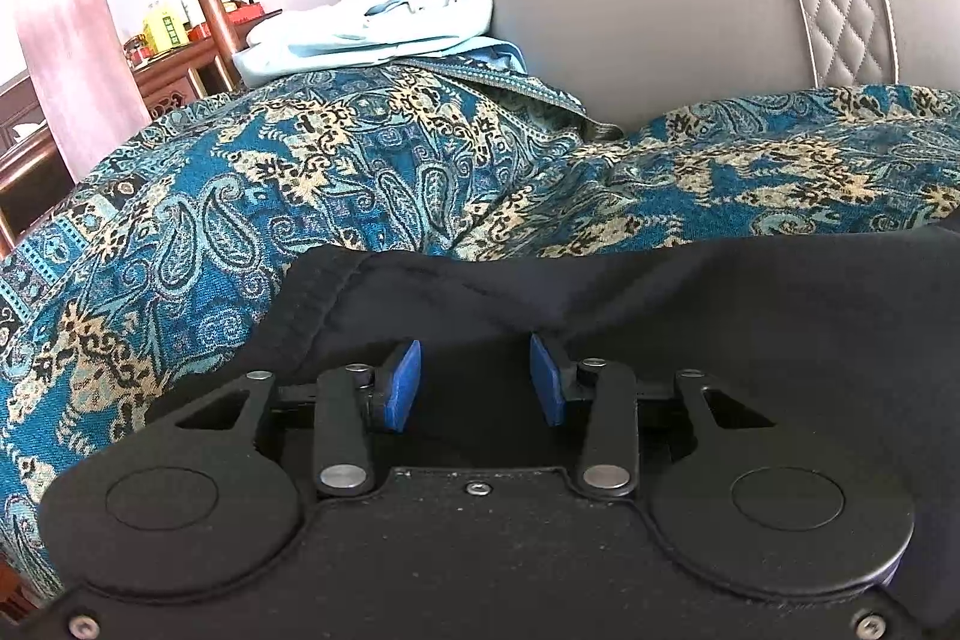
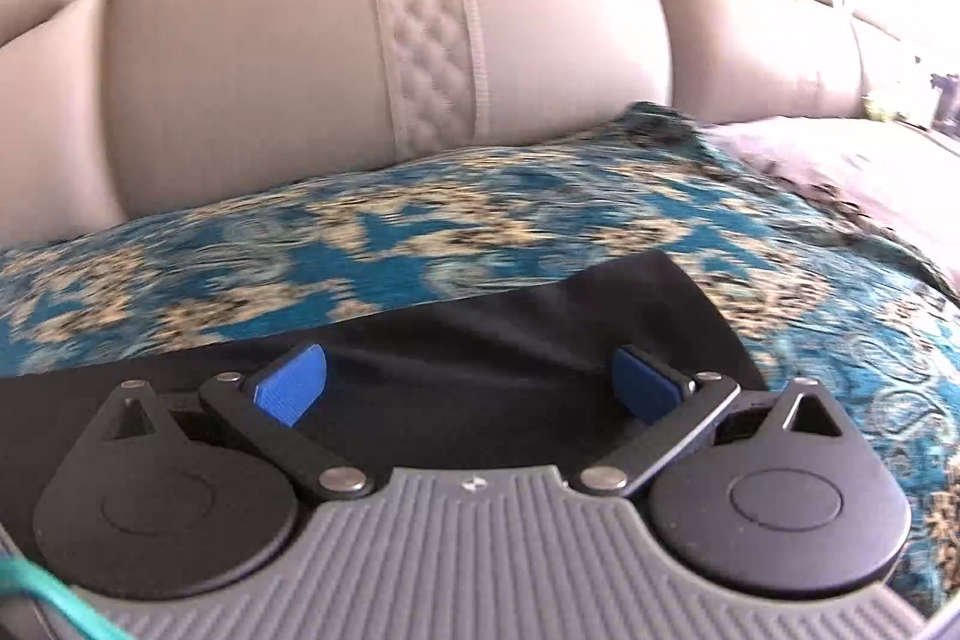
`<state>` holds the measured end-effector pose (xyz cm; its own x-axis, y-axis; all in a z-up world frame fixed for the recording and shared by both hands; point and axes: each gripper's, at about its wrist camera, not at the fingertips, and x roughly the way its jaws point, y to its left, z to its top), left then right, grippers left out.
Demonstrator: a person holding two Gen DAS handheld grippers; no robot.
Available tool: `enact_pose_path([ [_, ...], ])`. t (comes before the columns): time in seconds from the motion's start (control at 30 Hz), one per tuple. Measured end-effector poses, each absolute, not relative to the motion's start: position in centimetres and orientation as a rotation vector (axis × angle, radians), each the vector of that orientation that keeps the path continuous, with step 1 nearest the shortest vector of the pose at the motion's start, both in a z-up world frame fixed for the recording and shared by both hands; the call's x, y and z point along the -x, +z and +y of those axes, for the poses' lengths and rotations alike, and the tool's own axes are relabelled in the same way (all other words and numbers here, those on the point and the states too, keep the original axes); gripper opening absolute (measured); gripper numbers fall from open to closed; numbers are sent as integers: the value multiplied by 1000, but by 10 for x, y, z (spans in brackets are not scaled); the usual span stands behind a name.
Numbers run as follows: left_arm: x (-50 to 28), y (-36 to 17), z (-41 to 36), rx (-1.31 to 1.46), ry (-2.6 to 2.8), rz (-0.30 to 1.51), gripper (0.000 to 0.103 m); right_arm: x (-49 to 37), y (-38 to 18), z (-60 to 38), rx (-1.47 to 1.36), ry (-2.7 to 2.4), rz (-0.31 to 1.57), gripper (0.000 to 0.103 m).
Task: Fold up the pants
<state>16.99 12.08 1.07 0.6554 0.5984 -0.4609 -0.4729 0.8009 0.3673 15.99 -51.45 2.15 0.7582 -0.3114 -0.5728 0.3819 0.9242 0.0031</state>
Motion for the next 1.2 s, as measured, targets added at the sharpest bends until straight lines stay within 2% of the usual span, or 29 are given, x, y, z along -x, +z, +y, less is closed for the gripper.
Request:
enact_pose_path([
  [0.4, -170, 11, 123, -209, 607, 598, 40, -161, 21, -515, -110, -394, 601, 103],
  [0.57, -168, 13, 126, -185, 605, 594, 41, -138, 34, -507, -41, -546, 511, 103],
  [0.73, -167, 14, 129, -159, 600, 589, 41, -73, 53, -530, -317, -569, 437, 103],
  [0.93, -166, 15, 130, -136, 598, 585, 43, -2, 35, -563, -678, -707, 433, 103],
  [1.2, -164, 17, 137, -83, 594, 581, 47, 41, 20, -565, -843, -608, 366, 103],
])
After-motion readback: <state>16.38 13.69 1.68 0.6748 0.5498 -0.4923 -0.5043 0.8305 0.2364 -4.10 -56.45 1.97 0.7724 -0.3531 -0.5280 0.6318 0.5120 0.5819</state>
